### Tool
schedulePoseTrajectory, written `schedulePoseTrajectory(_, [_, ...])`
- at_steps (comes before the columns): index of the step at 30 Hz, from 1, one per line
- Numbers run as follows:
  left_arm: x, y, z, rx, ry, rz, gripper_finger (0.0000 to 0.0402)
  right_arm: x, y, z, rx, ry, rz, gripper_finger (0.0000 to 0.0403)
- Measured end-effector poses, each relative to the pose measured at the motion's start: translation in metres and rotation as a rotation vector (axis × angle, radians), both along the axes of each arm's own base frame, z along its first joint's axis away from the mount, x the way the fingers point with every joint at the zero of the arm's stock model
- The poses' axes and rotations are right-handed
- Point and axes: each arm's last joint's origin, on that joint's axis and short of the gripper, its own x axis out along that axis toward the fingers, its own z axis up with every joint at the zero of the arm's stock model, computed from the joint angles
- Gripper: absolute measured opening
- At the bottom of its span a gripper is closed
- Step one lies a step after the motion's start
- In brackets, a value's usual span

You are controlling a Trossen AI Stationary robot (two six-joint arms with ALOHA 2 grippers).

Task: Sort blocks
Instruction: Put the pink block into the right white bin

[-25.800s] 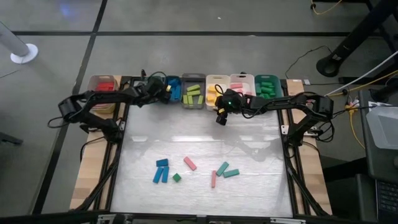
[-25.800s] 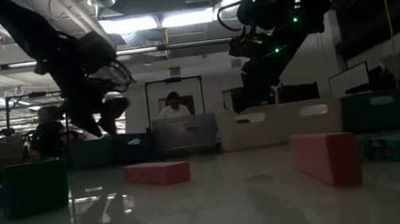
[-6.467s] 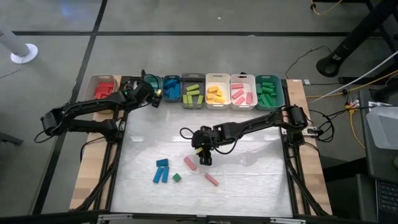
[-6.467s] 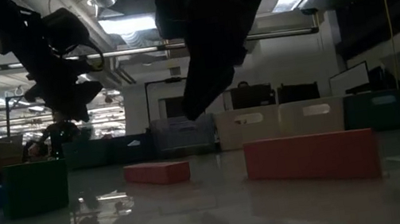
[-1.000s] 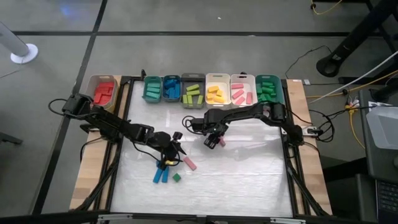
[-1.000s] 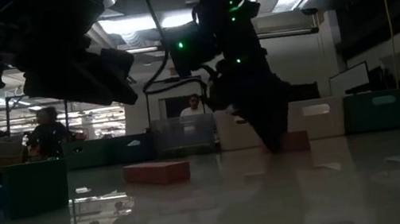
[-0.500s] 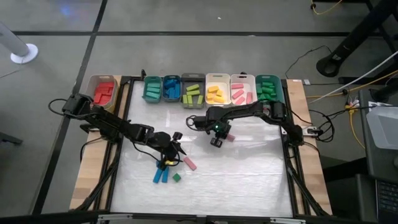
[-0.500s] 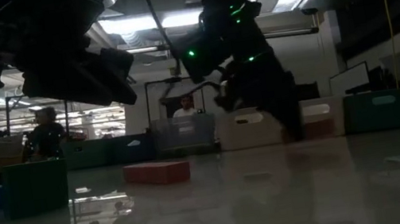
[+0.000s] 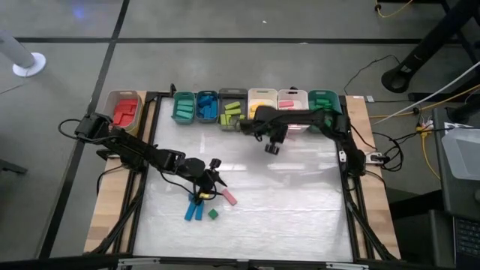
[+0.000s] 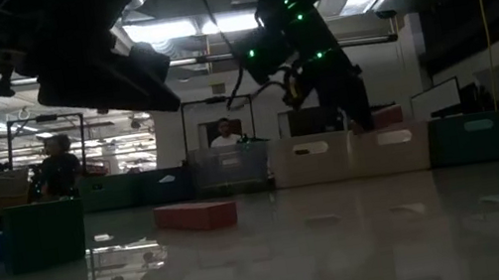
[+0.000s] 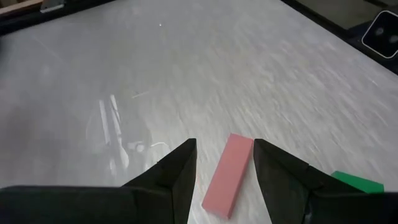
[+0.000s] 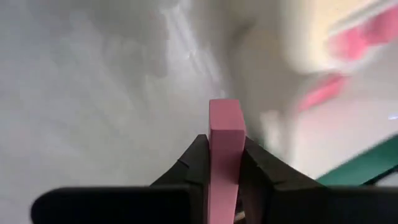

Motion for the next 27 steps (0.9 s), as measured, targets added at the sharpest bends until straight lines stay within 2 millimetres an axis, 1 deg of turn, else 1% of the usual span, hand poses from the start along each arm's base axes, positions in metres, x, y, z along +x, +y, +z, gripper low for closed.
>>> schedulePoseTrajectory(4, [0.0, 0.0, 0.0, 0.0, 0.001, 0.0, 0.0148, -0.011, -0.025, 0.022, -0.055, -0.041, -0.023, 0.0059])
schedulePoseTrajectory(8, [0.0, 0.0, 0.0, 0.0, -0.004, 0.003, 0.0148, -0.025, -0.052, 0.033, -0.114, -0.047, -0.064, 0.006])
schedulePoseTrajectory(11, [0.002, 0.0, 0.002, -0.006, -0.029, 0.003, 0.0148, -0.034, -0.072, 0.034, -0.132, -0.041, -0.114, 0.0071])
schedulePoseTrajectory(15, [0.003, 0.0, 0.005, -0.013, -0.058, 0.004, 0.0148, -0.04, -0.091, 0.03, -0.153, -0.082, -0.173, 0.0101])
schedulePoseTrajectory(19, [0.003, 0.0, 0.005, -0.013, -0.057, 0.004, 0.0148, -0.045, -0.101, 0.029, -0.153, -0.098, -0.205, 0.0142])
schedulePoseTrajectory(23, [0.003, 0.0, 0.005, -0.026, -0.053, 0.012, 0.0148, -0.043, -0.102, 0.029, -0.166, -0.111, -0.205, 0.0182])
schedulePoseTrajectory(27, [0.006, -0.001, 0.007, -0.107, -0.063, 0.053, 0.0148, -0.041, -0.1, 0.029, -0.144, -0.13, -0.208, 0.0206])
